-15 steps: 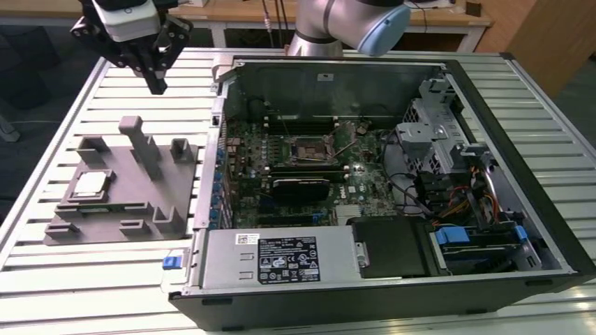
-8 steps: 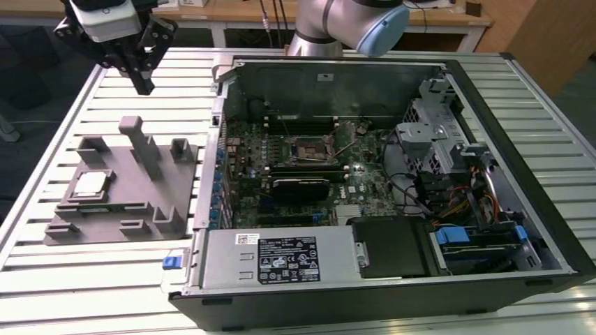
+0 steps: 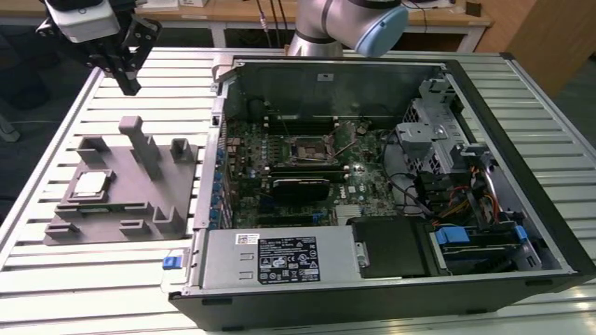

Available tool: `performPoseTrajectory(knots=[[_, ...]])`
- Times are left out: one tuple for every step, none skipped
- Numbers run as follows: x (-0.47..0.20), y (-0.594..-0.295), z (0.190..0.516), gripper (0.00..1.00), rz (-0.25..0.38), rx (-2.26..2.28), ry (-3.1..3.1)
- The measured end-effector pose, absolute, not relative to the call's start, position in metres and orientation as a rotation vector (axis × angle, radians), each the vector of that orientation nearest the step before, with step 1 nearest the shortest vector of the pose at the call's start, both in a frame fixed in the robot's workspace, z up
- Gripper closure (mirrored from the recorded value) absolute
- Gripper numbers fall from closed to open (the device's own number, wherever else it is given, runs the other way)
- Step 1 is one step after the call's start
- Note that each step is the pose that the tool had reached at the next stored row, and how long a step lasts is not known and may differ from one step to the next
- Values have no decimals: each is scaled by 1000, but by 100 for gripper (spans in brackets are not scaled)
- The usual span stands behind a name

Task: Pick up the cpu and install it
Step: 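Reach for the cpu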

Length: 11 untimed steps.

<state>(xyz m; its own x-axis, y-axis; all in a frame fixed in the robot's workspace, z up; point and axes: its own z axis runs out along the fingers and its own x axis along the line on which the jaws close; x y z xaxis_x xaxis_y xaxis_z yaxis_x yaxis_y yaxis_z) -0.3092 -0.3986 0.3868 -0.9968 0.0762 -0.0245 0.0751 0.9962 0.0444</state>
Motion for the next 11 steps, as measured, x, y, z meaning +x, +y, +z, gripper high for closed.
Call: performPoseTrajectory(knots=[[-311, -399, 387, 89, 68, 118, 3112], [-313, -399, 387, 89, 68, 118, 3112], [-316, -399, 387, 89, 68, 118, 3112], [-318, -399, 386, 89, 68, 118, 3112], [-320, -399, 386, 89, 68, 118, 3113], [-322, -399, 386, 89, 68, 118, 3113], [-324, -399, 386, 89, 68, 118, 3112], [-327, -399, 386, 89, 68, 118, 3112], [-329, -399, 386, 89, 68, 118, 3112], [-331, -399, 386, 89, 68, 118, 3112], [-333, -399, 386, 89, 68, 118, 3112]])
